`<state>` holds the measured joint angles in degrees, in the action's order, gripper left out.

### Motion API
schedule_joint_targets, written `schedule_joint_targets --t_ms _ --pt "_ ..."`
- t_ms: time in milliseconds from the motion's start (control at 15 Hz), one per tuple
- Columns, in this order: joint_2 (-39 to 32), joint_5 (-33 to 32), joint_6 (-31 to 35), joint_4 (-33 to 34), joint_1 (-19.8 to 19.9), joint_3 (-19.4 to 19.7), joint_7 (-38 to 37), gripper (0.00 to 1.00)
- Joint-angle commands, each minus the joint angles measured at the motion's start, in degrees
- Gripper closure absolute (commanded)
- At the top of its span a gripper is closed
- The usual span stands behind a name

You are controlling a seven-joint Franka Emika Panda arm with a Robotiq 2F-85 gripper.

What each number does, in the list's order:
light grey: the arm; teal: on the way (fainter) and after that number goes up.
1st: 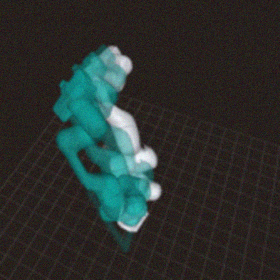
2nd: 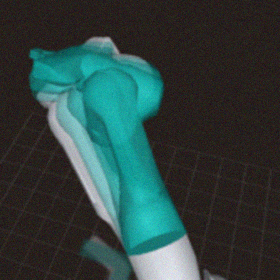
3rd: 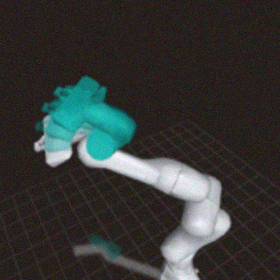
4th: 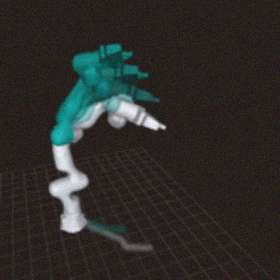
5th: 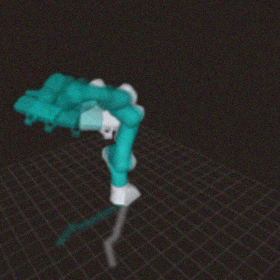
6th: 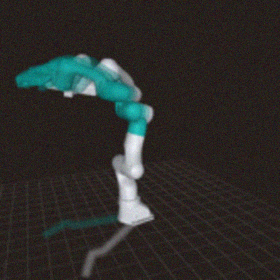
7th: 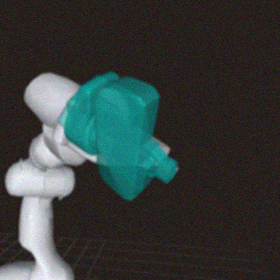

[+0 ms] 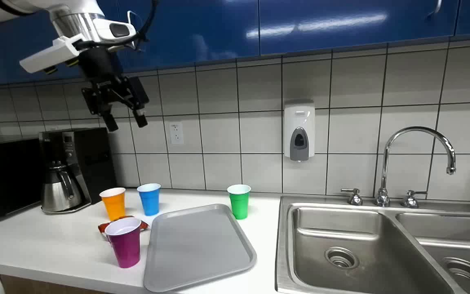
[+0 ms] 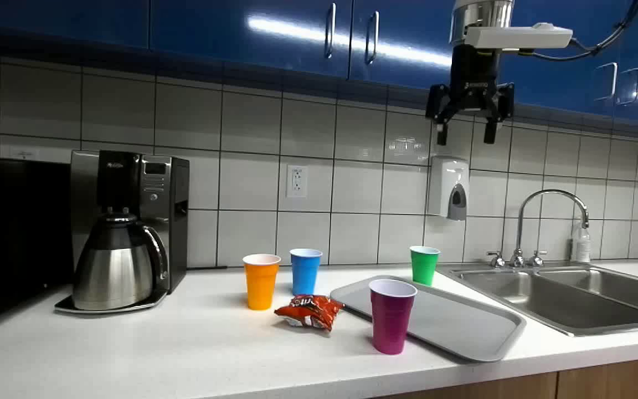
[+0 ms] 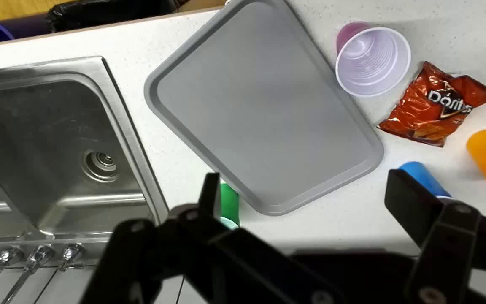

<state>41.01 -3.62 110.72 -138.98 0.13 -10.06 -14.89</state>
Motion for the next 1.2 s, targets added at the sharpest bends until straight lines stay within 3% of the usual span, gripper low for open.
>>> schedule_joint_targets --t_ms 0,1133 --pt "-0.13 -0.24 -0.11 0.11 -0.39 0.29 -0.19 0.00" --pt "-1.42 0.14 1.25 -0.56 -0.83 0.43 0.31 0.00"
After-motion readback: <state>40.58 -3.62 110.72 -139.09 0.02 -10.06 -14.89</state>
